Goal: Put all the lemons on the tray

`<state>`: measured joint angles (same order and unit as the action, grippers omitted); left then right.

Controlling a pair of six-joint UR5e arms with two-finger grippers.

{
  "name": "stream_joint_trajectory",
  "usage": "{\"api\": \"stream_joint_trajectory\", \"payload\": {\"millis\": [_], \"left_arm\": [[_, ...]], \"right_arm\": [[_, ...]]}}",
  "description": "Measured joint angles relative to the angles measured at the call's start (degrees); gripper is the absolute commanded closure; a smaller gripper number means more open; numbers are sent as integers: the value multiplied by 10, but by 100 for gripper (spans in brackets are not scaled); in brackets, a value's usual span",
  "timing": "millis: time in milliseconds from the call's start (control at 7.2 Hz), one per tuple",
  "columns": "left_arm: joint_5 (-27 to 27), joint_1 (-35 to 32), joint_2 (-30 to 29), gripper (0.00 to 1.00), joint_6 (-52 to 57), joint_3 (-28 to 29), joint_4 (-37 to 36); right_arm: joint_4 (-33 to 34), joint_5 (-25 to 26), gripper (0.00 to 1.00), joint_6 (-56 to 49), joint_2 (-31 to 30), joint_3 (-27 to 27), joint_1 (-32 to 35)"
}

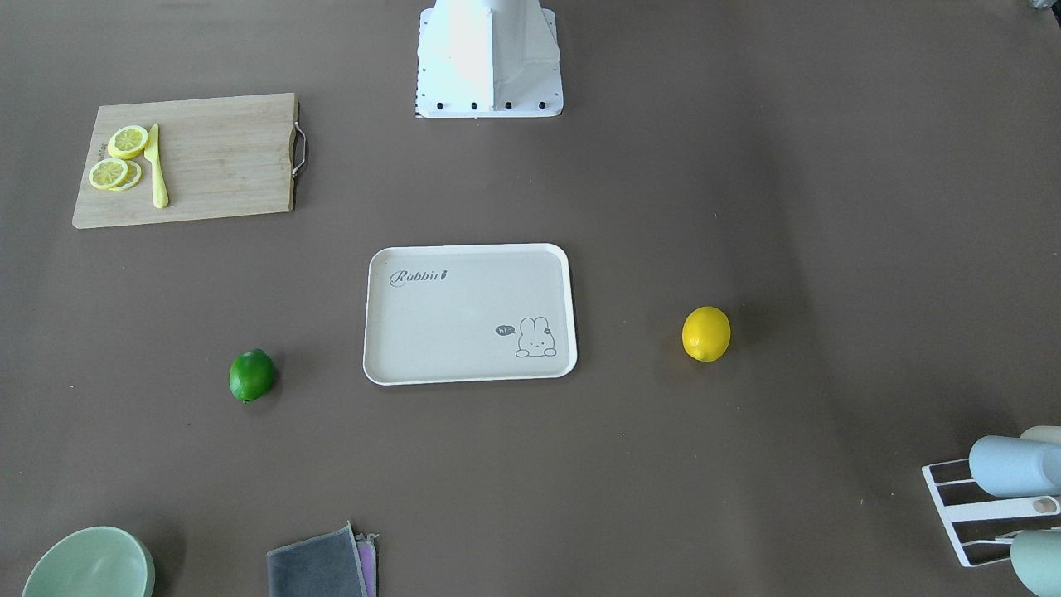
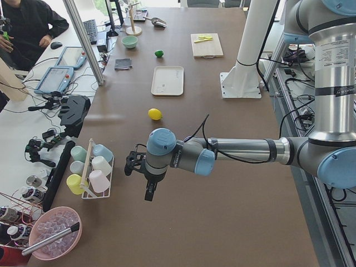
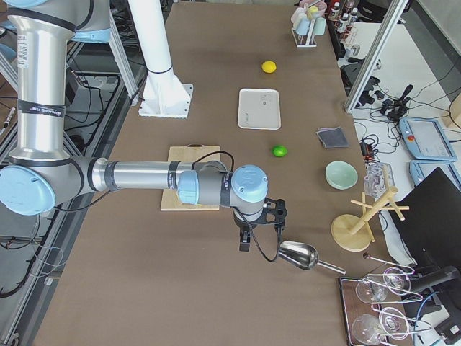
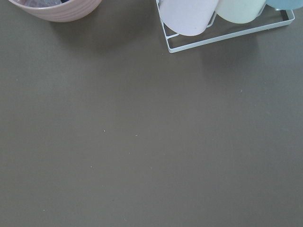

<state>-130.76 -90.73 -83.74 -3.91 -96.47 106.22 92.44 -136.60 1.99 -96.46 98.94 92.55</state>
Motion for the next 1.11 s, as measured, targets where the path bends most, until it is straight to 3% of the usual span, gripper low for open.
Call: {"api": "stream_joint_trajectory", "payload": {"millis": [556, 1111], "left_arm": [[-61, -5, 13, 2, 0, -17, 24], [-67, -8, 32, 2, -2, -19, 49]], "right_arm": [[-1, 0, 0, -2, 5, 1, -1], [-1, -35, 0, -3, 18, 2, -2]]}}
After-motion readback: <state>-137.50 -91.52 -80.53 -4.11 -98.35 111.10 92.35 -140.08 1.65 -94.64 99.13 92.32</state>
